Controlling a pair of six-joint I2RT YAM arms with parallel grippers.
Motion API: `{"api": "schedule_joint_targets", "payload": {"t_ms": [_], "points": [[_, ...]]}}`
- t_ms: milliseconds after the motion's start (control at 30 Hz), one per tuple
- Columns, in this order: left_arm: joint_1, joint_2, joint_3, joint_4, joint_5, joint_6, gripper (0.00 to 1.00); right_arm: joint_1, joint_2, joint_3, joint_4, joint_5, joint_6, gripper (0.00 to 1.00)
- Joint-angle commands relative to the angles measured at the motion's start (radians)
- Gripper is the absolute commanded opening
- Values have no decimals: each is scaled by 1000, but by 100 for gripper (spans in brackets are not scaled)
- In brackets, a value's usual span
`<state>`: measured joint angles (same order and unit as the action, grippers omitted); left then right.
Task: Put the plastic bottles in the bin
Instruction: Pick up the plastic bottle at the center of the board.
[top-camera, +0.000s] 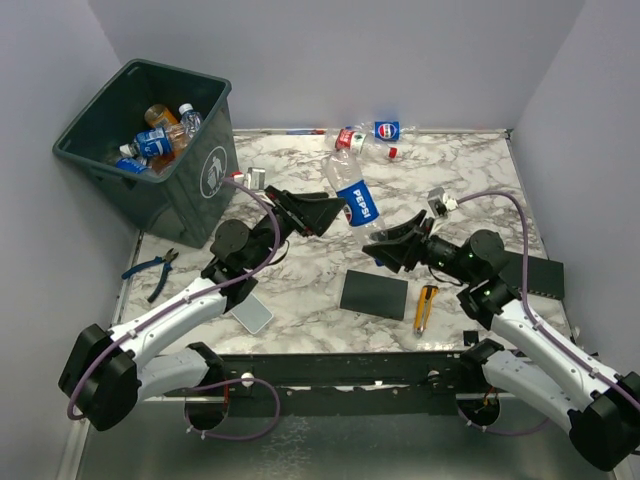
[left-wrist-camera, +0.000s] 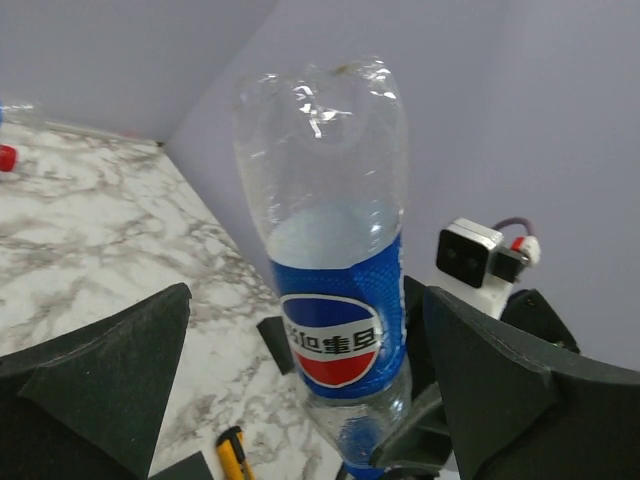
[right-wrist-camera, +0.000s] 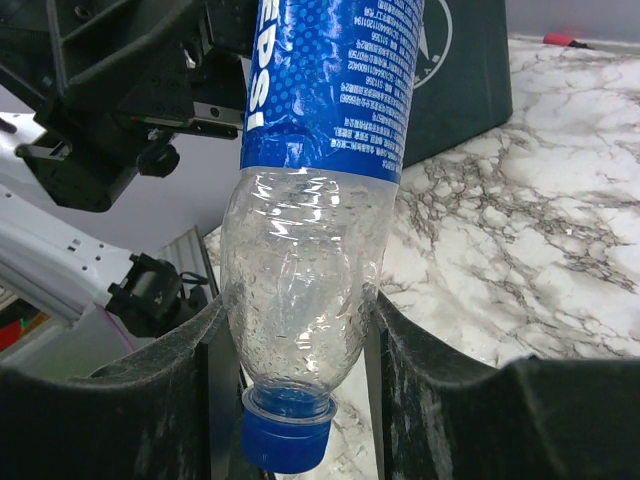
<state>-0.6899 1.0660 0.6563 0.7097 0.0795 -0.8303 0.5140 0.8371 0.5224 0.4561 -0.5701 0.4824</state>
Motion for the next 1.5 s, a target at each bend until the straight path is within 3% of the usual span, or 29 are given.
{"api": "schedule_joint_targets", "payload": {"t_ms": [0, 300, 700, 867, 1033, 1100, 1200, 1233, 1367, 1467], "points": [[4, 38, 33, 212, 202, -96, 99, -2, -13, -20, 32, -60, 25, 29], [6, 107, 78, 228, 240, -66, 99, -3, 5, -29, 110, -173, 61, 28], [76, 138, 142, 228, 277, -96, 99, -2, -44, -34, 31, -215, 9, 28], [78, 147, 153, 238, 339, -116, 82, -2, -42, -39, 28, -213, 3, 27], [78, 155, 160, 247, 372, -131, 48, -2, -33, -33, 26, -216, -1, 29], [78, 153, 160, 257, 386, -121, 40, -2, -34, -21, 1, -204, -4, 40], [77, 143, 164, 258, 383, -83, 34, -2, -36, 18, -71, -187, 10, 88], [78, 138, 168, 258, 376, -56, 32, -2, -40, 32, -94, -178, 23, 98], [78, 105, 199, 232, 313, 144, 28, -3, -69, 102, -193, -90, 109, 100], [77, 87, 254, 152, 282, 391, 25, -2, -87, 183, -273, 9, 215, 100]]}}
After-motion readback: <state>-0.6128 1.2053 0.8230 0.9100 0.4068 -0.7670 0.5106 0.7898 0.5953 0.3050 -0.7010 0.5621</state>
